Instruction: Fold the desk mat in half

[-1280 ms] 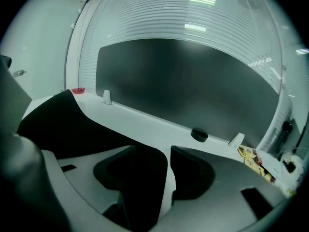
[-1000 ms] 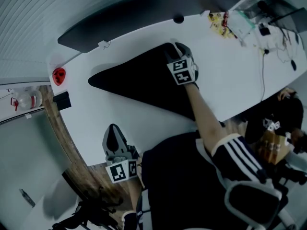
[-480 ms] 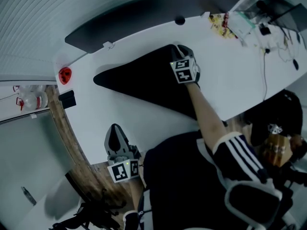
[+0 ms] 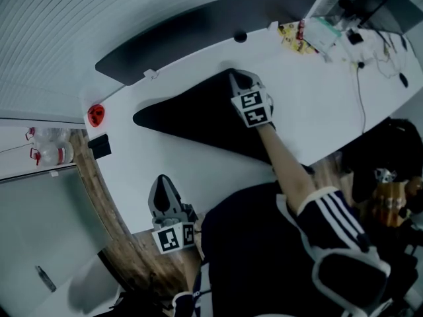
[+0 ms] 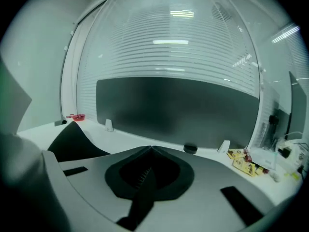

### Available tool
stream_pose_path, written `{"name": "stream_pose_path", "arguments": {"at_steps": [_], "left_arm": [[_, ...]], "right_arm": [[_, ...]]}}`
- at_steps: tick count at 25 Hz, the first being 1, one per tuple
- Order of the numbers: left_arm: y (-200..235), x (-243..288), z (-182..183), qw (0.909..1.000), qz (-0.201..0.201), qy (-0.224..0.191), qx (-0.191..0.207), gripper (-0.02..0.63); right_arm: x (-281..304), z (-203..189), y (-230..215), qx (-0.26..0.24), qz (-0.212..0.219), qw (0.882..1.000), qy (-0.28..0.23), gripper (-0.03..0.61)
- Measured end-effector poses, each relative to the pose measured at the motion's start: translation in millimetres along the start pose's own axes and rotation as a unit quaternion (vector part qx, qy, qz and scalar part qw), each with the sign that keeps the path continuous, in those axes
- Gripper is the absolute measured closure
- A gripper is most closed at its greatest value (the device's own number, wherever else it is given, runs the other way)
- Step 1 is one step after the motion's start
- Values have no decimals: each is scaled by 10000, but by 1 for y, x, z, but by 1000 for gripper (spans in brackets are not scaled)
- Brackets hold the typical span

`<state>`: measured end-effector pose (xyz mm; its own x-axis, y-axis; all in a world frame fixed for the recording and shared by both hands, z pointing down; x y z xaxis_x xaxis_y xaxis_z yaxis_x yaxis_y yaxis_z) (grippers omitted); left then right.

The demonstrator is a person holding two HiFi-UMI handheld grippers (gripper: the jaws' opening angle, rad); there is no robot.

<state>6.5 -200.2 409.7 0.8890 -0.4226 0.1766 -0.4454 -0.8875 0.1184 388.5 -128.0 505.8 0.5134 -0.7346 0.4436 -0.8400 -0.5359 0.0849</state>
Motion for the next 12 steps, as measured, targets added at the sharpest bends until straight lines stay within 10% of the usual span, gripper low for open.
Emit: {"name": "stream_pose_path", "arguments": {"at_steps": [12], "left_arm": [[-5, -20, 13, 9990, -293, -340, 13, 611]], "right_arm": [[-86, 59, 42, 142, 470, 9938, -994, 574]]}}
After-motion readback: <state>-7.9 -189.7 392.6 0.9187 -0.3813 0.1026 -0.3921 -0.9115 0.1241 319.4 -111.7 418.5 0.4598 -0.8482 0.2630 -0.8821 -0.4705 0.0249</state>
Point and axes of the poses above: the fingertips, and each gripper's own axes: x forward along the fingers, y to its left, z out of its top, the point moved 5 cm from there along -x, backward along the fingers, and after that the axes turned 1 degree about x, right-handed, at the moved point
